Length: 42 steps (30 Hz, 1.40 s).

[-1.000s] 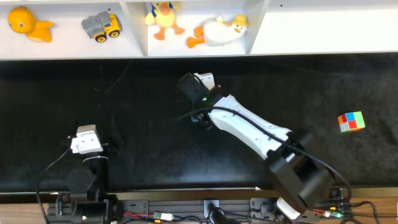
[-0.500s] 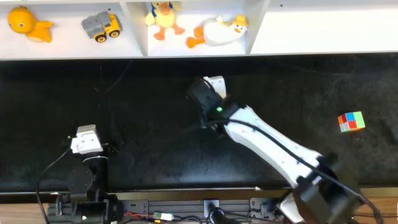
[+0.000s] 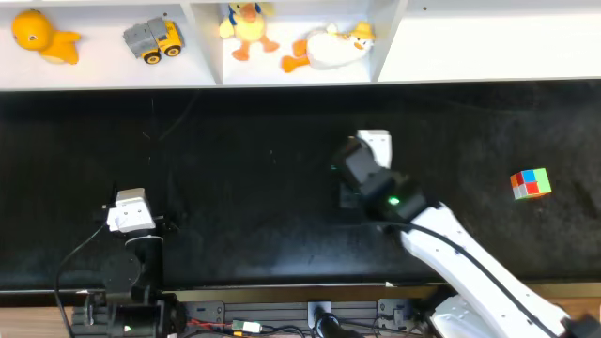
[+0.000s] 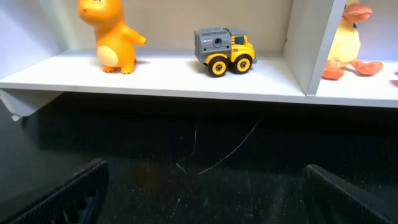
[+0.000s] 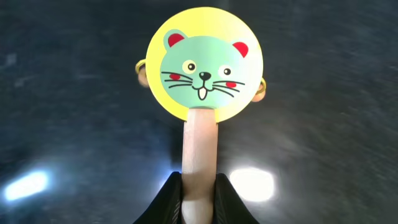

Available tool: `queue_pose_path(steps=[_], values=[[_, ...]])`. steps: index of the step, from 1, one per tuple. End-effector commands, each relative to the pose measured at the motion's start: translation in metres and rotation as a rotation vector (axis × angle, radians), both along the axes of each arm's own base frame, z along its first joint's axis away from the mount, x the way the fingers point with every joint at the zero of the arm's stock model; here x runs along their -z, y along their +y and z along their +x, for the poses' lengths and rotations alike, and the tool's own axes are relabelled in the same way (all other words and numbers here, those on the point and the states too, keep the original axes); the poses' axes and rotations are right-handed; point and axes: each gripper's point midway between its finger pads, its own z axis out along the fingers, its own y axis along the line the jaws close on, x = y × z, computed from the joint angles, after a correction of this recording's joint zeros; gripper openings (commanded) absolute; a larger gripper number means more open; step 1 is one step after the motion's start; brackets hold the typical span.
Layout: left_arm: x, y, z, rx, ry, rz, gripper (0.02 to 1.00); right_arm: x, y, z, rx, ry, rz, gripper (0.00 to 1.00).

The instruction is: Store Toys

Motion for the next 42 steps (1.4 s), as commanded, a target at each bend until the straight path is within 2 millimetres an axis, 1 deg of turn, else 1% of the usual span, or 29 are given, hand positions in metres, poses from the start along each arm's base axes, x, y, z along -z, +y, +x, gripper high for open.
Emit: queue_pose_path(steps=[1,6,11,21,25,28,35,39,42], values=[[-0.001,0.0,0.0,-0.001,-0.008,0.02,0.998,-0.006,-0.024,-0.006,0.074,-0.016,0.015,0.042],[-0.001,0.0,0.0,-0.001,-0.008,0.02,0.998,-0.013,-0.045,-0.016,0.122,-0.011,0.009,0.042],[-0.001,0.0,0.0,-0.001,-0.007,0.02,0.998,-0.02,-0.061,-0.022,0.145,-0.016,0.001,0.042],[-0.001,0.0,0.0,-0.001,-0.008,0.02,0.998,-0.025,-0.091,-0.02,0.174,-0.02,-0.037,0.042],[-0.001,0.0,0.0,-0.001,-0.008,0.02,0.998,-0.025,-0.11,-0.017,0.219,-0.019,-0.055,0.042],[-0.001,0.0,0.0,-0.001,-0.008,0.02,0.996,-0.027,-0.119,-0.012,0.217,-0.025,-0.057,0.042],[-0.001,0.0,0.0,-0.001,-0.008,0.02,0.998,-0.035,-0.127,0.002,0.229,-0.077,-0.044,0.062],[-0.001,0.0,0.0,-0.001,-0.008,0.02,0.998,-0.044,-0.128,0.011,0.204,-0.086,-0.049,0.064],[-0.001,0.0,0.0,-0.001,-0.008,0.02,0.998,-0.054,-0.127,0.023,0.171,-0.097,-0.068,0.064]])
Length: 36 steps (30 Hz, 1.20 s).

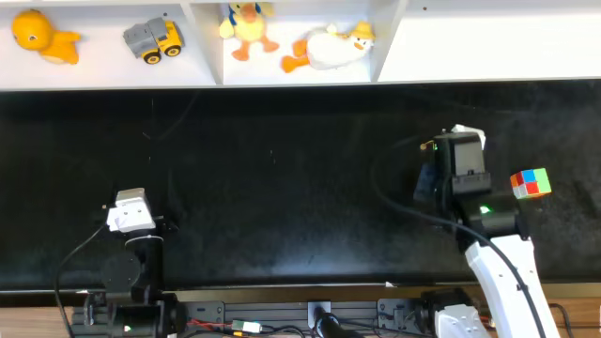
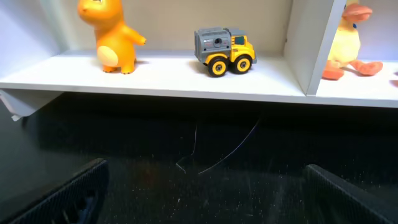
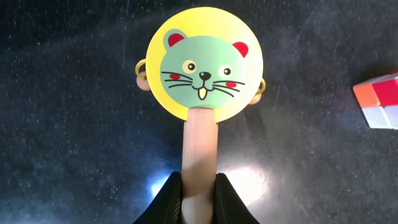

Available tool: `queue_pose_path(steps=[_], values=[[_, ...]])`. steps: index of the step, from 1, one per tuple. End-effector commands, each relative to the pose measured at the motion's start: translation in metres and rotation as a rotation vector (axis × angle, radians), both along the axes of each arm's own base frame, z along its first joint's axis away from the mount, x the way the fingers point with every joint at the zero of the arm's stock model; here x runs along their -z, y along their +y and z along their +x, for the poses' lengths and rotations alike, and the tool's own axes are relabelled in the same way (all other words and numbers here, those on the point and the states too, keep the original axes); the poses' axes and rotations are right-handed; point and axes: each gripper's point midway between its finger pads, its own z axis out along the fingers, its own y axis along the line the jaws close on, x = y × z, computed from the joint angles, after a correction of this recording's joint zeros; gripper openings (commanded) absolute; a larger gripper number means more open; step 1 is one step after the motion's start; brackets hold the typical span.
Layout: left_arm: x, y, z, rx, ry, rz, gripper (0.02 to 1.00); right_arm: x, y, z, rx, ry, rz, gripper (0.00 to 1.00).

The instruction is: Store Toys

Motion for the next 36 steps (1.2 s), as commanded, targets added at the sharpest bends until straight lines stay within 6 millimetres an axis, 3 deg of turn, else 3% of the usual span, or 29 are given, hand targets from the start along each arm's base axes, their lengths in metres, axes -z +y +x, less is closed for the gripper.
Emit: queue_pose_path(steps=[1,8,17,27,36], values=[[-0.001,0.0,0.0,-0.001,-0.008,0.02,0.998,-0.028,0.002,0.024,-0.061,-0.051,-0.023,0.064],[-0.001,0.0,0.0,-0.001,-0.008,0.02,0.998,-0.047,0.005,0.056,-0.145,-0.066,-0.073,0.056],[-0.001,0.0,0.0,-0.001,-0.008,0.02,0.998,-0.061,0.005,0.083,-0.214,-0.083,-0.135,0.053],[-0.001,0.0,0.0,-0.001,-0.008,0.02,0.998,-0.051,-0.018,0.102,-0.193,-0.056,-0.181,0.062],[-0.001,0.0,0.0,-0.001,-0.008,0.02,0.998,-0.047,-0.017,0.132,-0.253,-0.107,-0.228,0.064]])
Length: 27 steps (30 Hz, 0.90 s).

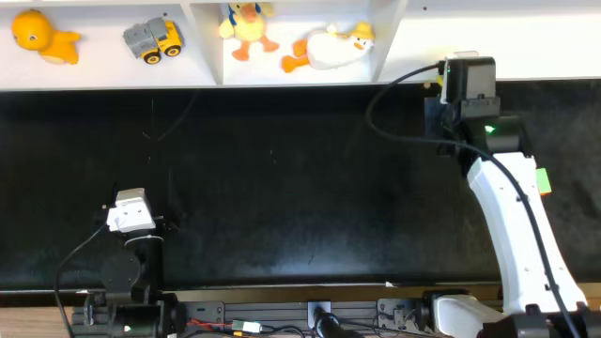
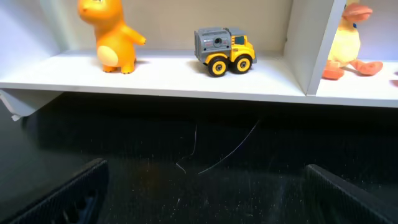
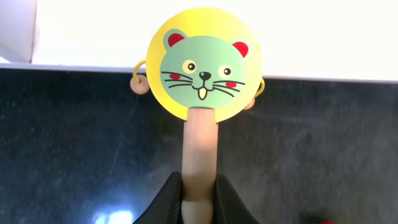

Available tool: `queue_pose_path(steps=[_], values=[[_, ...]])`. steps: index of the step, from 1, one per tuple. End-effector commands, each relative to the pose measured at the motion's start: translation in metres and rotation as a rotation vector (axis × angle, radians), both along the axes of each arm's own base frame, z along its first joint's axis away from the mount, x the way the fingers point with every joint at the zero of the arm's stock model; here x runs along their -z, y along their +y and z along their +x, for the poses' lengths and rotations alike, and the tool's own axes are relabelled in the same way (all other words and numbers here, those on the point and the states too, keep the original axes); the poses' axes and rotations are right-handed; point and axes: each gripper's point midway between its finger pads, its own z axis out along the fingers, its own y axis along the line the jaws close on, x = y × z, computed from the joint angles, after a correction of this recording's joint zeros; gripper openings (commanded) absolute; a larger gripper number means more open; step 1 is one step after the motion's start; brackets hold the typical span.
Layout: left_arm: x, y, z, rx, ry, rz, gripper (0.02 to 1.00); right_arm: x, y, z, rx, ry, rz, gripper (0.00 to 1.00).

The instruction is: Store Toys

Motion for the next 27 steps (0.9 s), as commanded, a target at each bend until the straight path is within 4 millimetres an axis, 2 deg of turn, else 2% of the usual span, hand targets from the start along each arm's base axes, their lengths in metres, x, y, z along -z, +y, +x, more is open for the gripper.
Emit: queue_pose_path(steps=[1,10,22,27], values=[[-0.001,0.0,0.0,-0.001,-0.008,0.02,0.998,-0.006,-0.002,0.017,-0.026,-0.032,-0.03,0.06],[-0.001,0.0,0.0,-0.001,-0.007,0.02,0.998,0.001,0.002,0.046,-0.041,-0.092,-0.024,0.064],[-0.001,0.0,0.0,-0.001,-0.008,0.02,0.998,0.003,0.017,0.074,-0.09,-0.167,0.037,0.058],[-0.001,0.0,0.0,-0.001,-0.008,0.02,0.998,0.013,0.017,0.079,-0.091,-0.157,0.037,0.058]])
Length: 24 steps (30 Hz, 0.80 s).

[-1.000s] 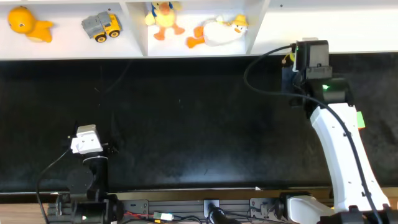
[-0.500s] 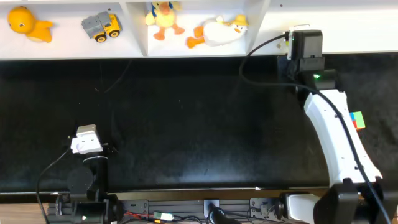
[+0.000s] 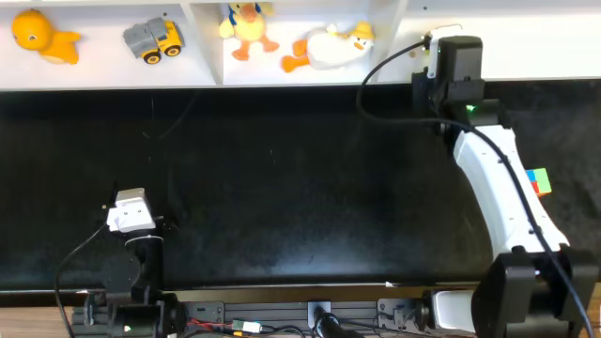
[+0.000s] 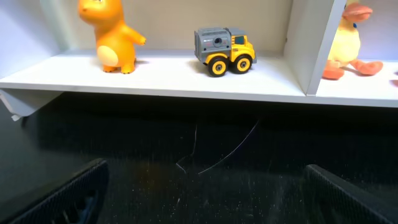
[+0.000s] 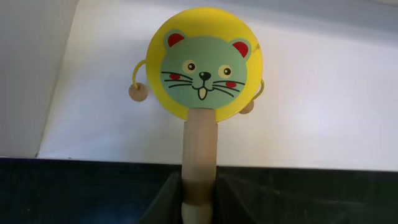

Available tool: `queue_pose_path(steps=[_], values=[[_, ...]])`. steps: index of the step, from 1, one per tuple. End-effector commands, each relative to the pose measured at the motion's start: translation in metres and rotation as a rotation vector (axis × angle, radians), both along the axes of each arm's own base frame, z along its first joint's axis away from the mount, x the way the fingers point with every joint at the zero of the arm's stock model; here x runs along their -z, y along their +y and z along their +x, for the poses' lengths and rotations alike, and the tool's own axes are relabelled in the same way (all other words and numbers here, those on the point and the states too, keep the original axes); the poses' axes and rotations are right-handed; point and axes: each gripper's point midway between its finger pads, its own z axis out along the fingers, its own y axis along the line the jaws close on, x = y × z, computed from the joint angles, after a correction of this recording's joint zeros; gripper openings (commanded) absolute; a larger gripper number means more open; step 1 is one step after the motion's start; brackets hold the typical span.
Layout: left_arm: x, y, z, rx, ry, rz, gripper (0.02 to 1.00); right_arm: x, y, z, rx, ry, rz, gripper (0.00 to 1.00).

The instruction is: Store Toys

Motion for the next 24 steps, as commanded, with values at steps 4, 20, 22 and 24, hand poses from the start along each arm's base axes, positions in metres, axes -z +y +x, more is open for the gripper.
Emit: queue_pose_path(steps=[4,20,22,24], values=[[-0.001,0.0,0.0,-0.001,-0.008,0.02,0.998,0.006,0.002,0.013,-0.015,-0.001,0.006,0.066],[-0.001,0.0,0.0,-0.001,-0.008,0.02,0.998,-0.011,0.014,0.045,-0.062,-0.129,0.044,0.077],[-0.001,0.0,0.0,-0.001,-0.008,0.02,0.998,-0.011,0.016,0.048,-0.068,-0.14,0.05,0.082],[-0.001,0.0,0.0,-0.001,-0.008,0.02,0.998,-0.009,0.017,0.05,-0.073,-0.143,0.054,0.084]])
